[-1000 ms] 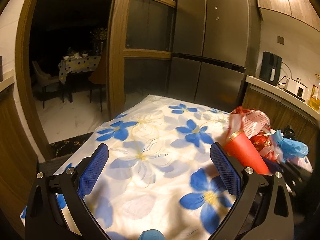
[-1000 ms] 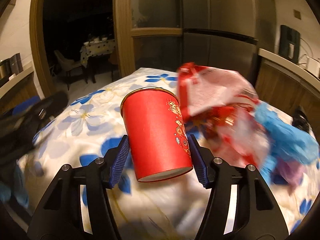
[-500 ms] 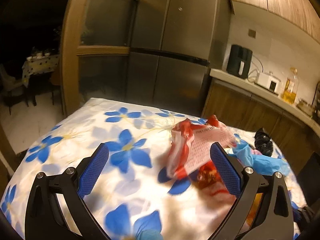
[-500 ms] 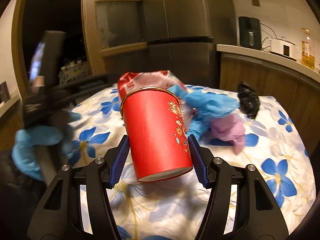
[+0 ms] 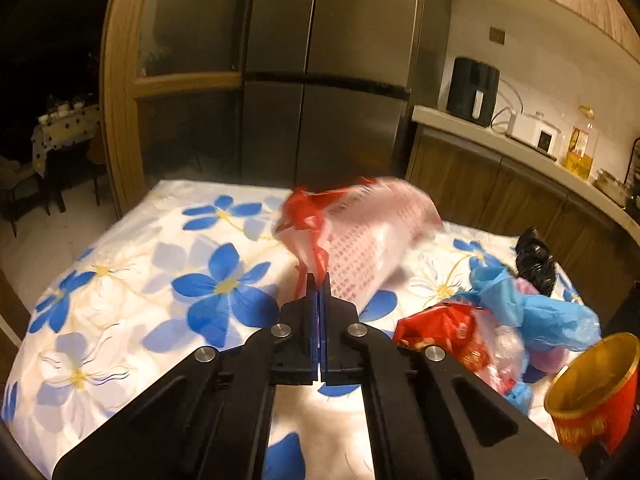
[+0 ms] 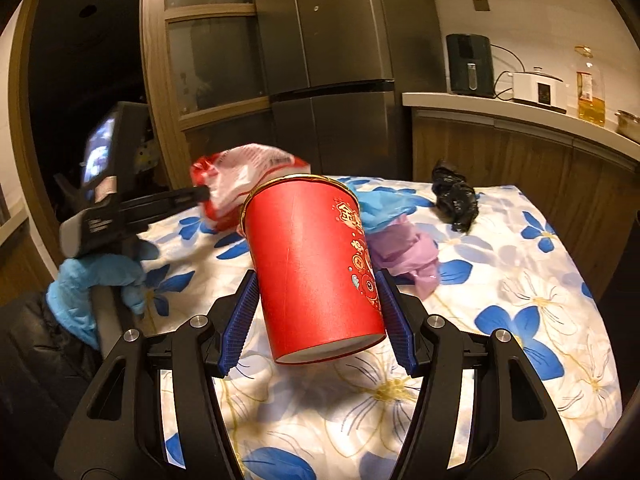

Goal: Collect trash
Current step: 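Lift the cup and wrapper and carry them over the black bin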

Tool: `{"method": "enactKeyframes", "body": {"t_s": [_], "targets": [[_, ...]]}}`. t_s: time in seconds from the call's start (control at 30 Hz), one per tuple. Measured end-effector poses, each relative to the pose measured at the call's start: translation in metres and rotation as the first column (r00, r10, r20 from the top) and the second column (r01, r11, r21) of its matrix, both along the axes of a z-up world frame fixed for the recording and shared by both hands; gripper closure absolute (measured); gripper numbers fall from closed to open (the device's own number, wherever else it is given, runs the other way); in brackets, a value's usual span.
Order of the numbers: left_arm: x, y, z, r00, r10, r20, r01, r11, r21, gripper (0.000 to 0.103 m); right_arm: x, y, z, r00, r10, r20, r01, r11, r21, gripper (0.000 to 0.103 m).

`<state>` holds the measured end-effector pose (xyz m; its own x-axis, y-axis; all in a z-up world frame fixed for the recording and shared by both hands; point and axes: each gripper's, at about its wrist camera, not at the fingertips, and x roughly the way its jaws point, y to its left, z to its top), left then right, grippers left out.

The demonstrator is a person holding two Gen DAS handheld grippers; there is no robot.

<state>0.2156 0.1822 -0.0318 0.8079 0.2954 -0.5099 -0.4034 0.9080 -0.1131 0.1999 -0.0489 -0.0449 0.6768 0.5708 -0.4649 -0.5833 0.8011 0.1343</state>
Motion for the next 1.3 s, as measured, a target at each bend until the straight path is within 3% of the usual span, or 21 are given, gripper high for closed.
{"method": "enactKeyframes", "body": {"t_s": [0.3, 0.73, 1.03, 1.3], "targets": [[-0.063, -0.038, 0.04, 0.99, 0.011, 0.14, -0.014, 1.0, 0.02, 0.103, -0.007, -0.029, 0.012, 0.998, -0.056, 0.026, 0.055, 0.998, 0.031, 0.044], [-0.049, -0.139, 0.058, 0.972, -0.175, 0.159, 0.17, 0.984, 0.045, 0.103, -0.011, -0.11, 0.031, 0.974, -0.217, 0.066, 0.212, 0.974, 0.075, 0.044], [-0.016, -0.225, 0.062, 0.925, -0.344, 0.163, 0.336, 0.939, 0.074, 0.103, -0.005, -0.185, 0.043, 0.922, -0.378, 0.088, 0.369, 0.923, 0.106, 0.044], [0.014, -0.295, 0.066, 0.866, -0.469, 0.171, 0.461, 0.883, 0.087, 0.103, 0.004, -0.258, 0.054, 0.841, -0.53, 0.107, 0.518, 0.847, 0.12, 0.044]]}}
